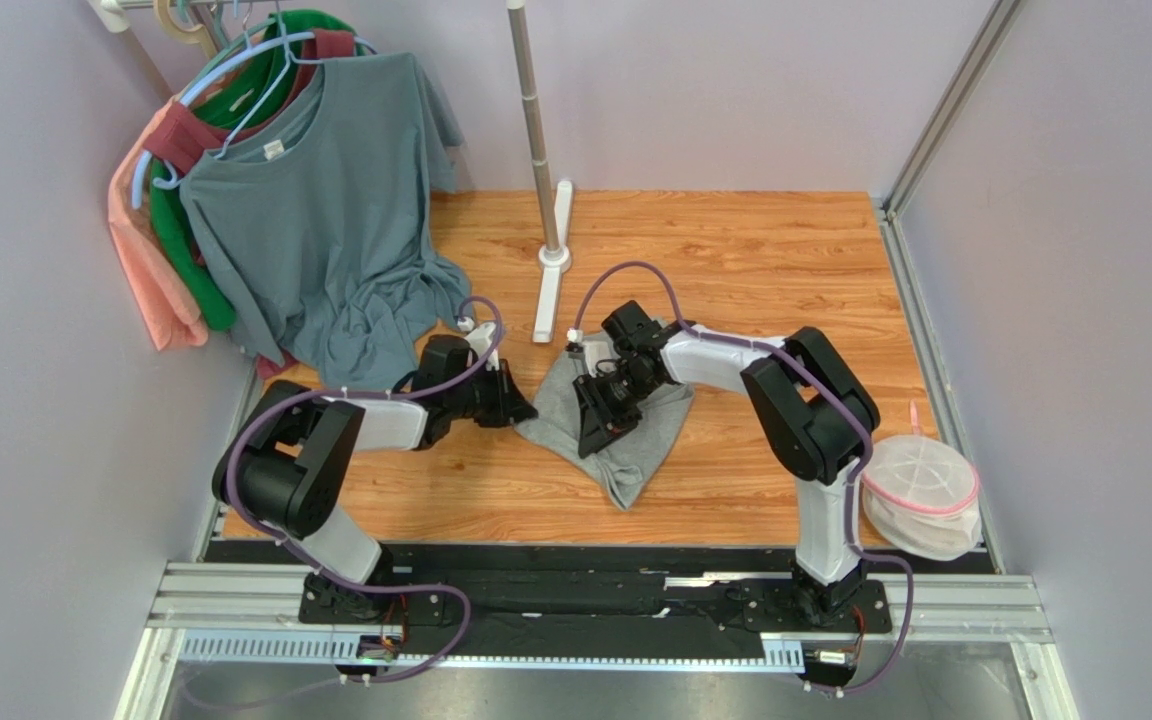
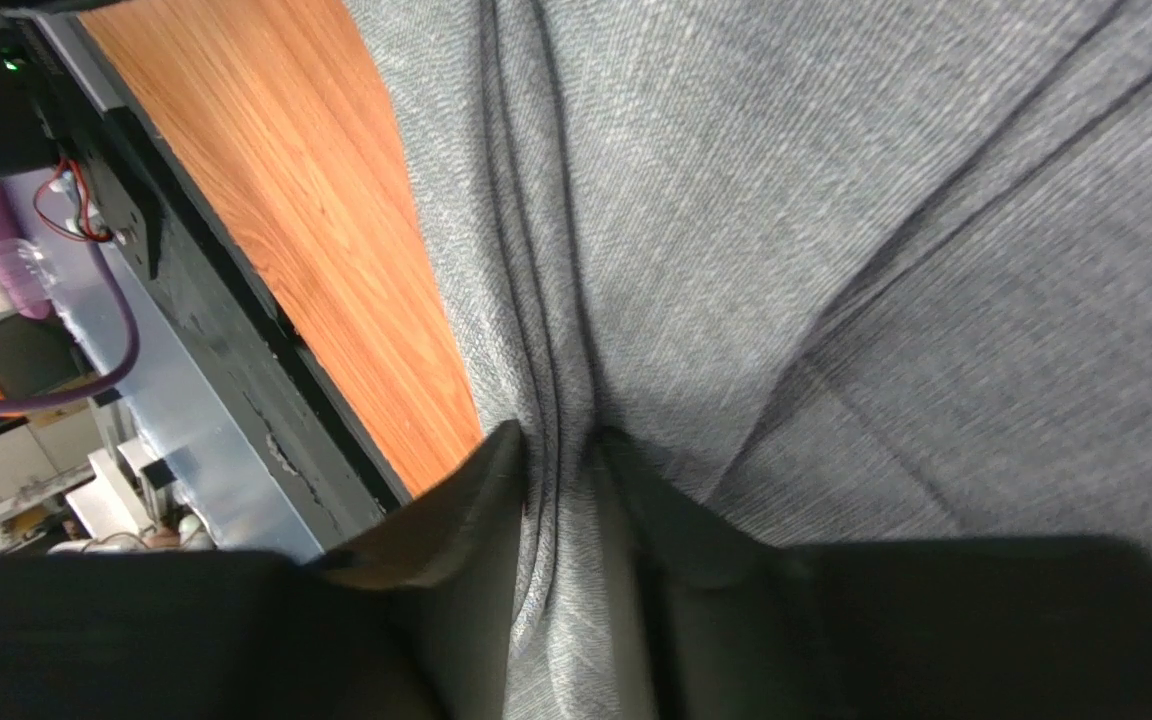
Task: Fold the napkin, place the utensils inside, and roll it up
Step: Roll the napkin with the utensil
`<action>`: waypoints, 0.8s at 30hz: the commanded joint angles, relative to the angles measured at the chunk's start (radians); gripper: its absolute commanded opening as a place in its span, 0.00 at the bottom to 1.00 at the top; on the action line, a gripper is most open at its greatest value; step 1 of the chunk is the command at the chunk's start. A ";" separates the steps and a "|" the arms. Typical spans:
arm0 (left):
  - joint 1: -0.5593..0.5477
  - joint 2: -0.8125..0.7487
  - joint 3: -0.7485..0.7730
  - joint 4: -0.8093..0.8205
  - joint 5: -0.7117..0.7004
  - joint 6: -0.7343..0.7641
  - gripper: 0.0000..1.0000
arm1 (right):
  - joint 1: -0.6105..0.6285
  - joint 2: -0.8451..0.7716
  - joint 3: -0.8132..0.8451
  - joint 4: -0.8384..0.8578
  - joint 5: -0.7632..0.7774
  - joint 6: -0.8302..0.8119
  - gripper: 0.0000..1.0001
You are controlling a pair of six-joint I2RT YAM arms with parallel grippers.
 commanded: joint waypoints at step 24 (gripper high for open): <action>-0.004 0.137 0.187 -0.425 -0.060 0.055 0.00 | 0.386 -0.271 -0.142 0.232 0.867 -0.214 0.52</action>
